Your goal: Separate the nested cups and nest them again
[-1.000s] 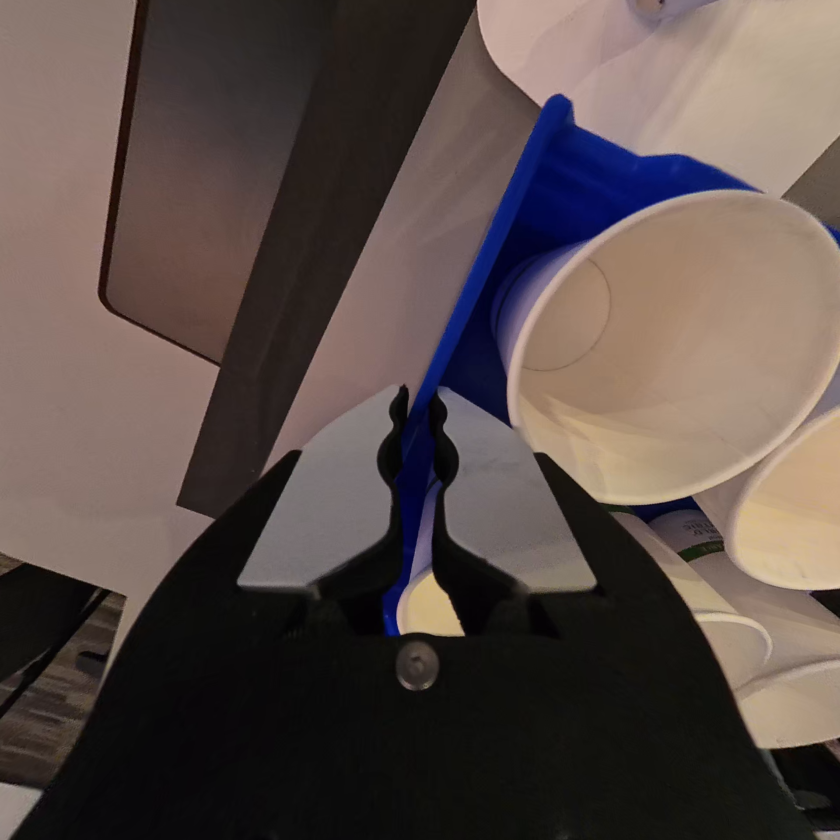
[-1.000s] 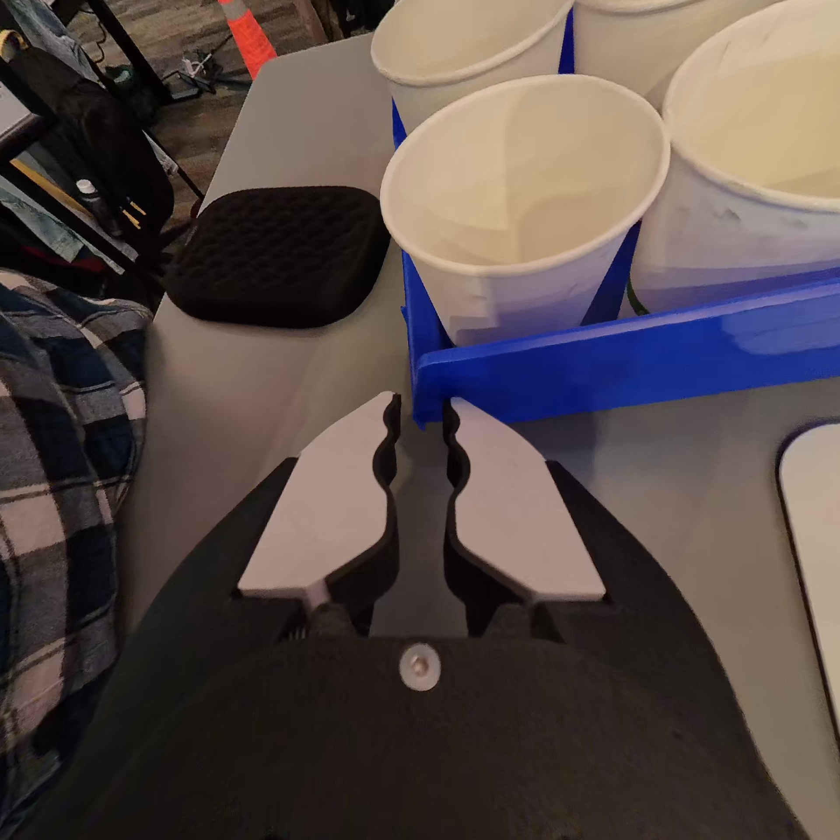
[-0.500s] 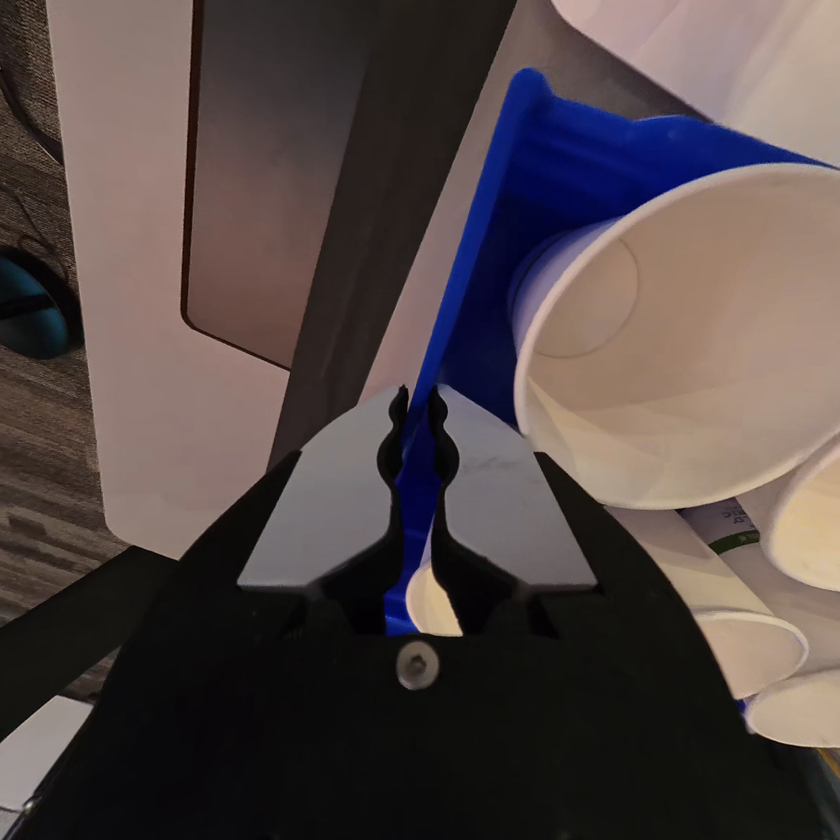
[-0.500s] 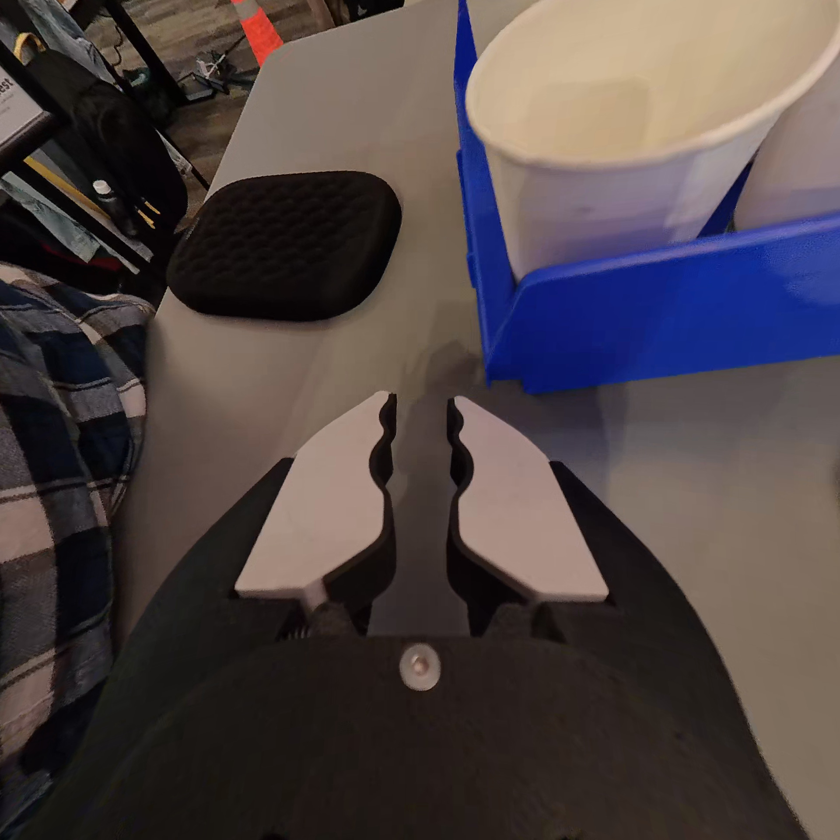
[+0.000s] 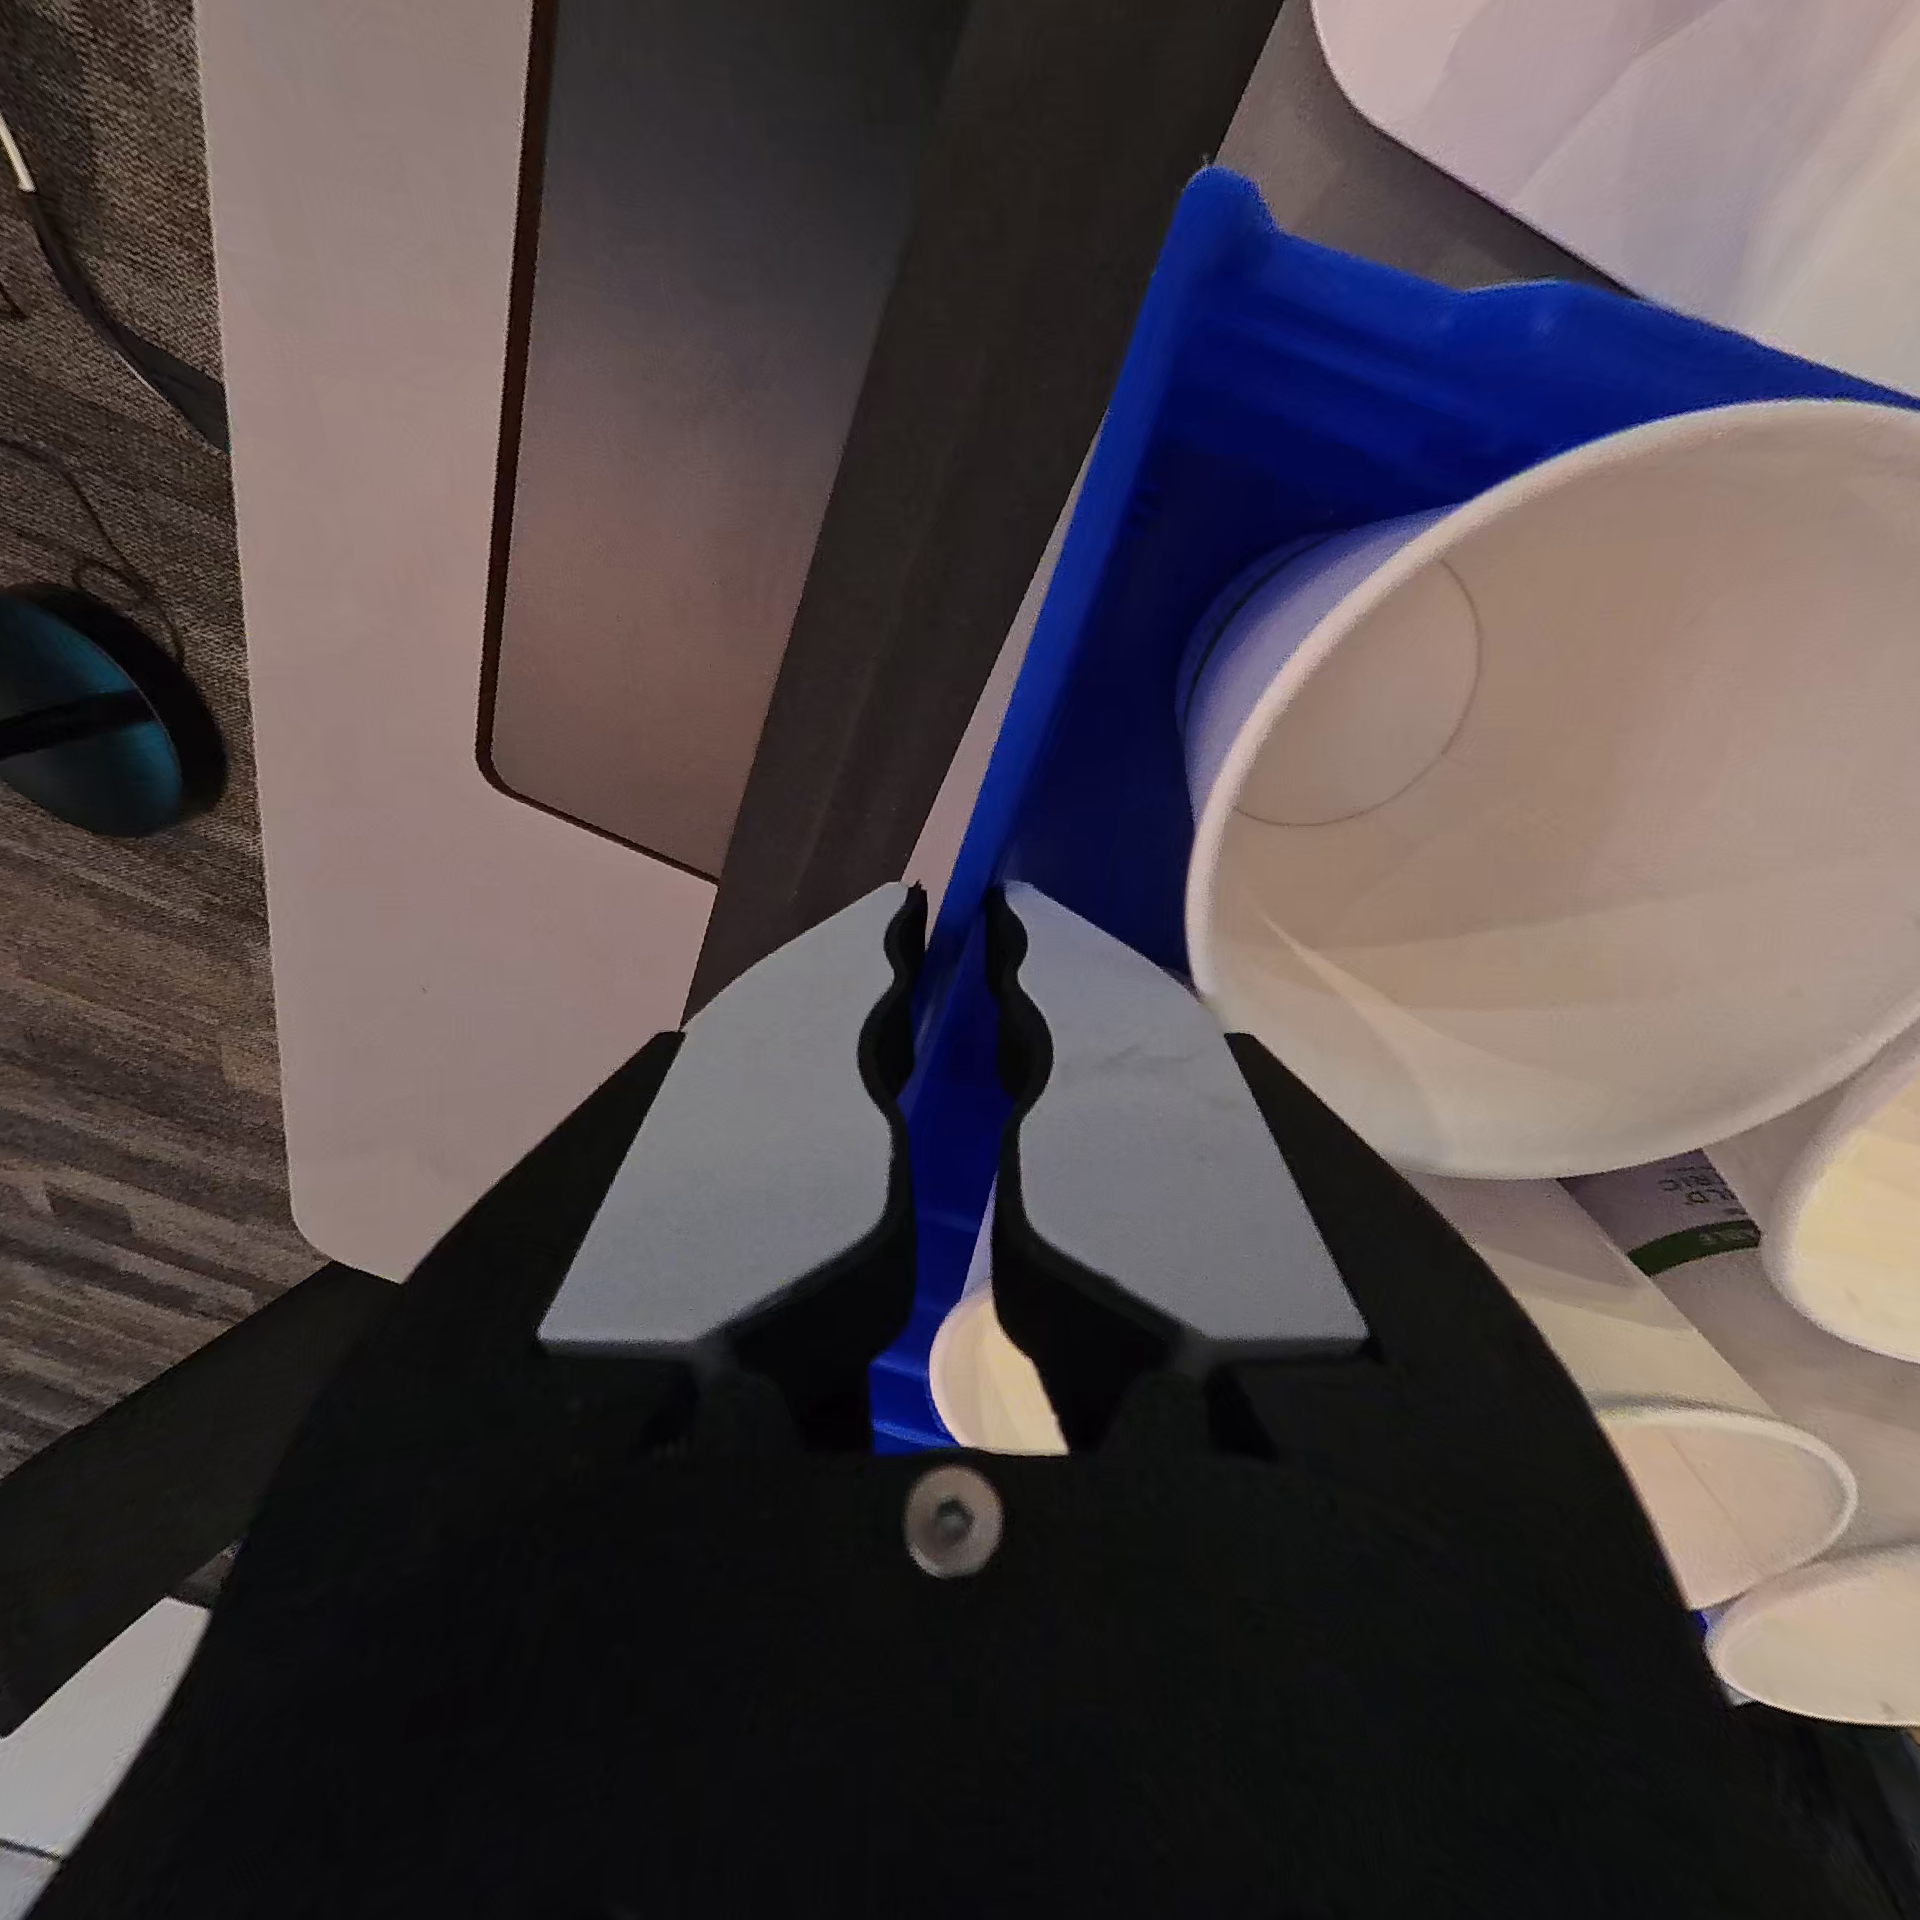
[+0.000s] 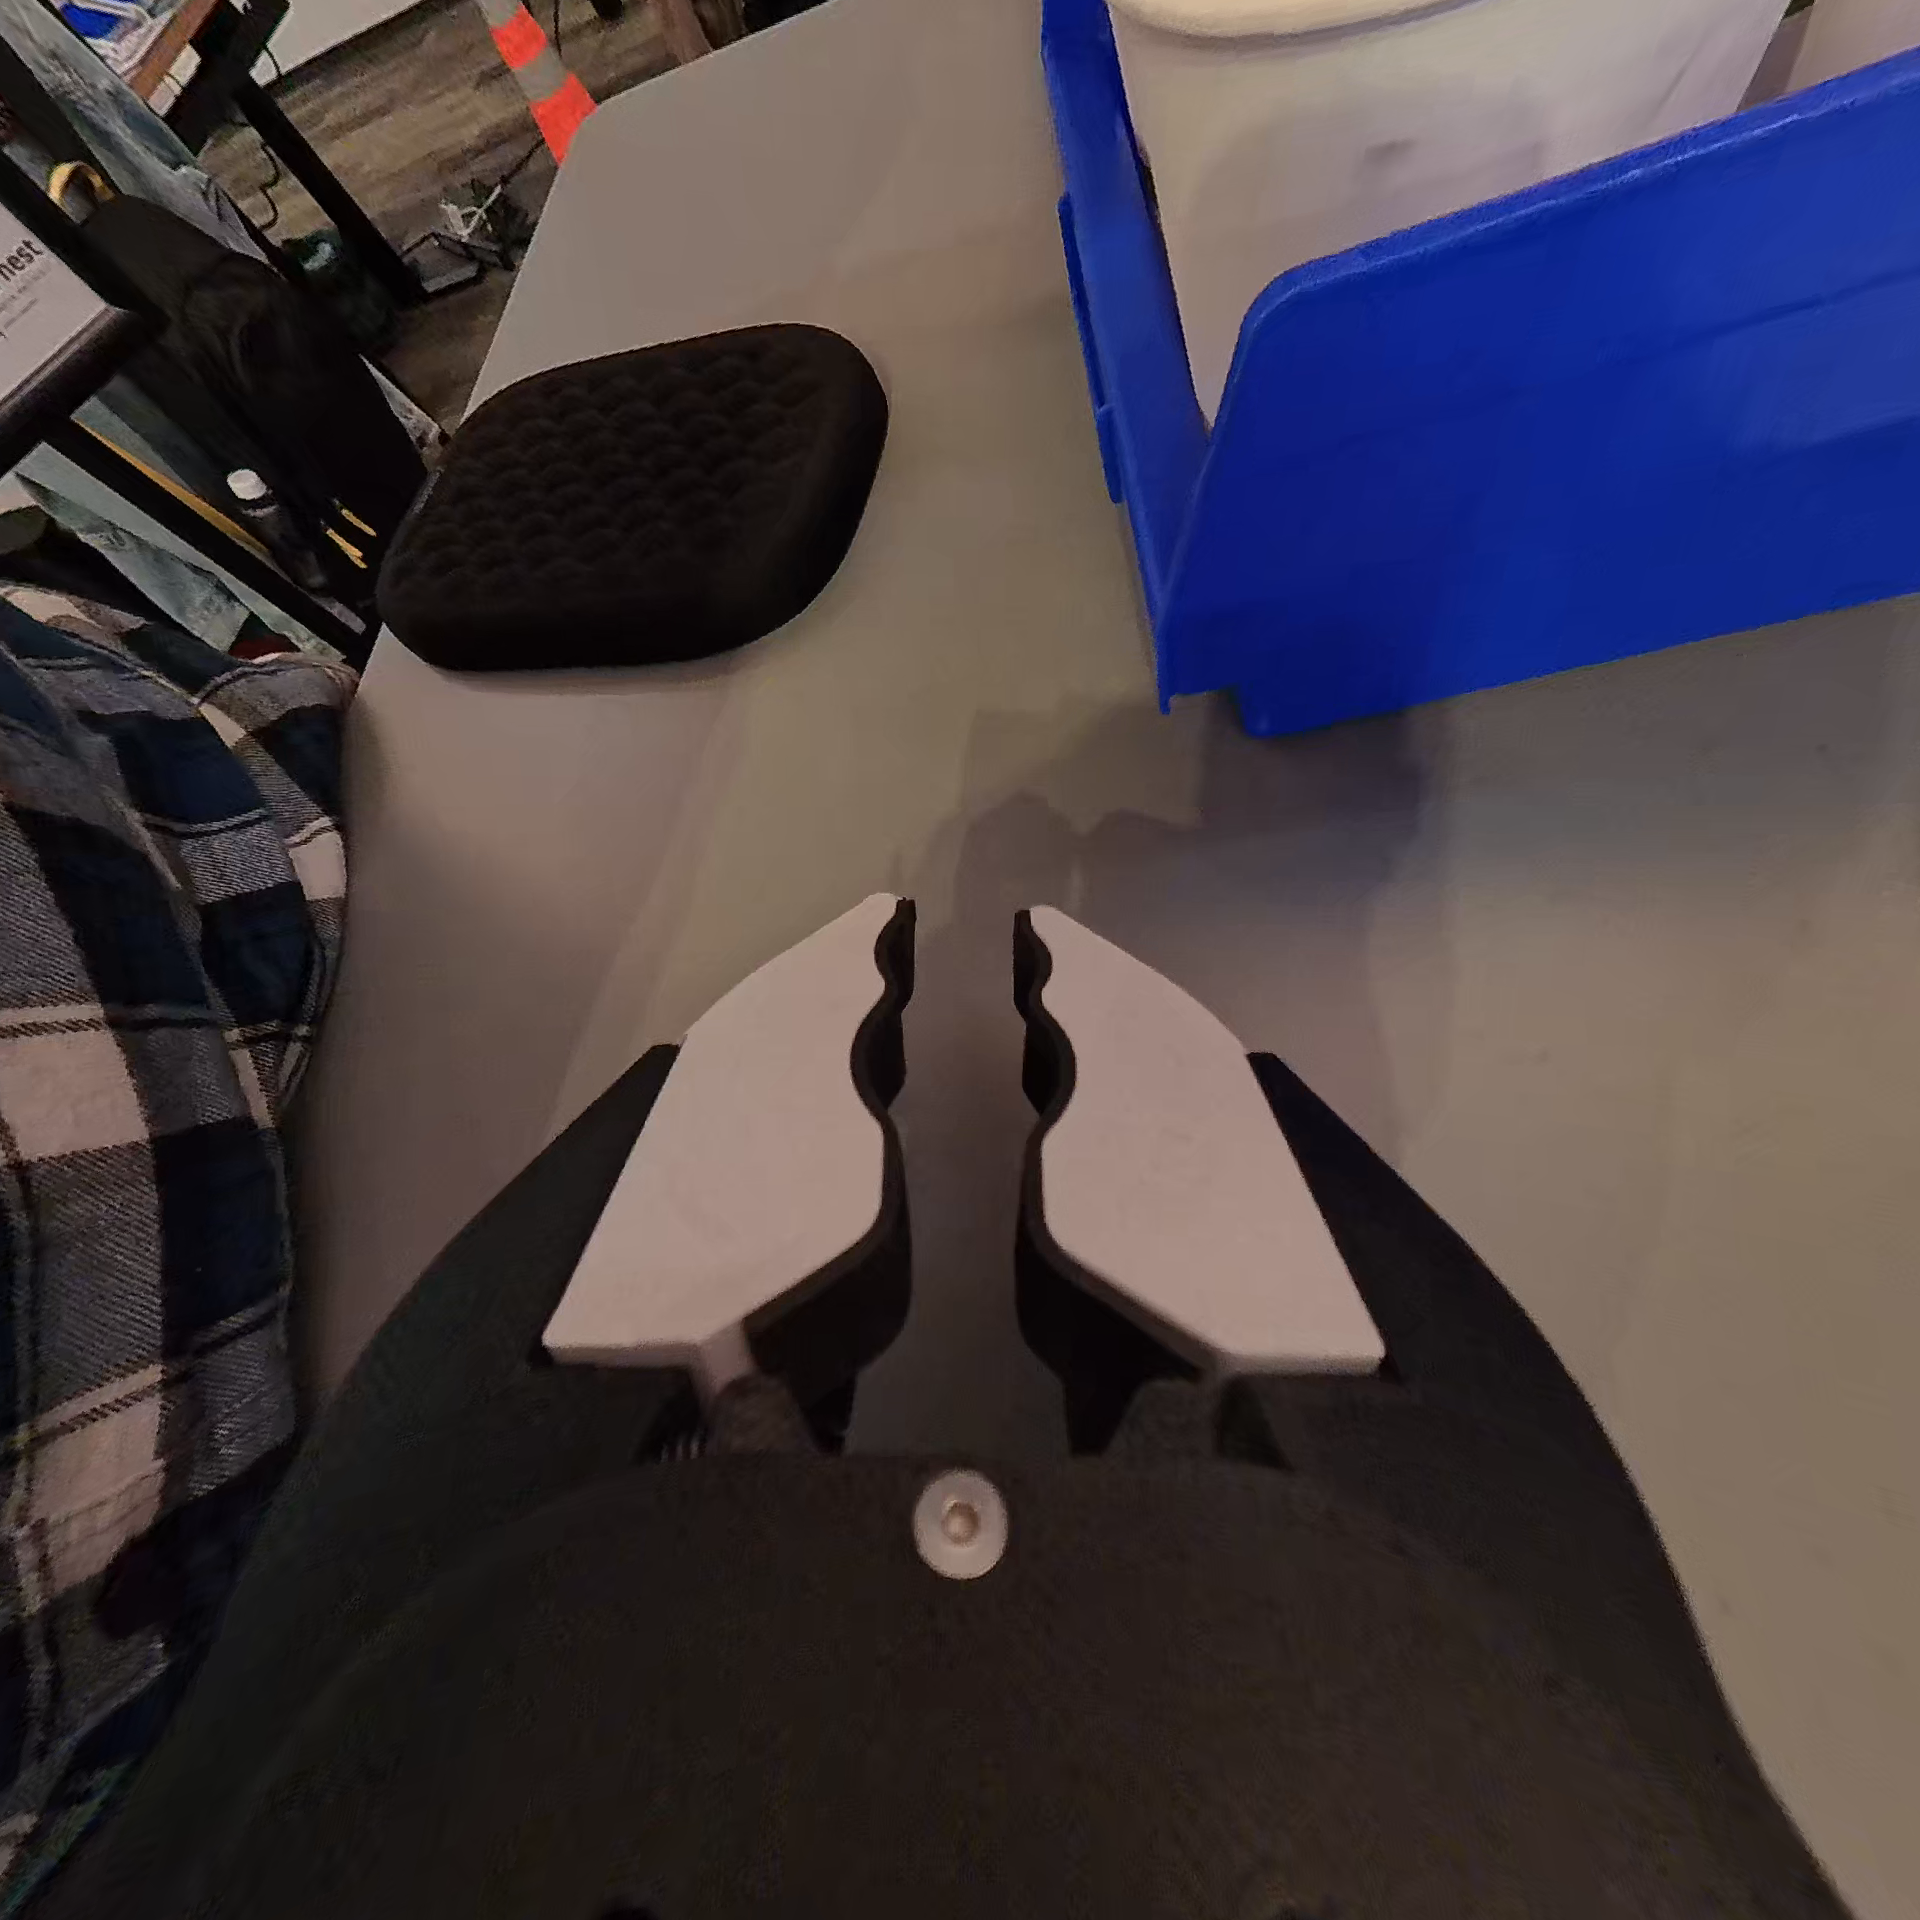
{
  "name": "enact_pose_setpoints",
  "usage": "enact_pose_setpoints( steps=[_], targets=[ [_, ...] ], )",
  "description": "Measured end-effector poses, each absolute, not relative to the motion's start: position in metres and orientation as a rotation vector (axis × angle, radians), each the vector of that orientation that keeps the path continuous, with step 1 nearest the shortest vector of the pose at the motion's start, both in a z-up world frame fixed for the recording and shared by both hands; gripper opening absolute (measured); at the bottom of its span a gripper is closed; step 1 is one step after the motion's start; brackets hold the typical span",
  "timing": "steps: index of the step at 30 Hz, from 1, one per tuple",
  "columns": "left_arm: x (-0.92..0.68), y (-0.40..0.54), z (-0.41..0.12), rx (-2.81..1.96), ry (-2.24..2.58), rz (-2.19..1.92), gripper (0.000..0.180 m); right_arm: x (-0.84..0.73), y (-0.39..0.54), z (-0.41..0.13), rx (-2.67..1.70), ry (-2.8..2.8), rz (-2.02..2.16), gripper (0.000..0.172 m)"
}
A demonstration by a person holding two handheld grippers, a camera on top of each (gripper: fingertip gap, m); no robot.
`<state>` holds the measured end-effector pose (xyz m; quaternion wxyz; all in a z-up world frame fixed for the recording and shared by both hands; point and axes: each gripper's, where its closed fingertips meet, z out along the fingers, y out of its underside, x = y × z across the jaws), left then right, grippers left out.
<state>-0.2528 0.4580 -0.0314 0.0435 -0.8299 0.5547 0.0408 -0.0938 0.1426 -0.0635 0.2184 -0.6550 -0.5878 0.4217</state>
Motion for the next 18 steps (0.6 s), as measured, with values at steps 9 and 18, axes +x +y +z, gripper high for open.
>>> enact_pose_setpoints(
  steps=[9,18],
  targets=[
    [-0.258,0.468,-0.031,-2.484,1.777,0.189,0.011,-0.093,0.139,-0.069,-1.825,-1.632,1.174,0.017],
    [-0.26,0.497,-0.031,-2.408,1.856,0.215,0.011,-0.088,0.139,-0.075,-1.848,-1.618,1.183,0.016]
  ],
)
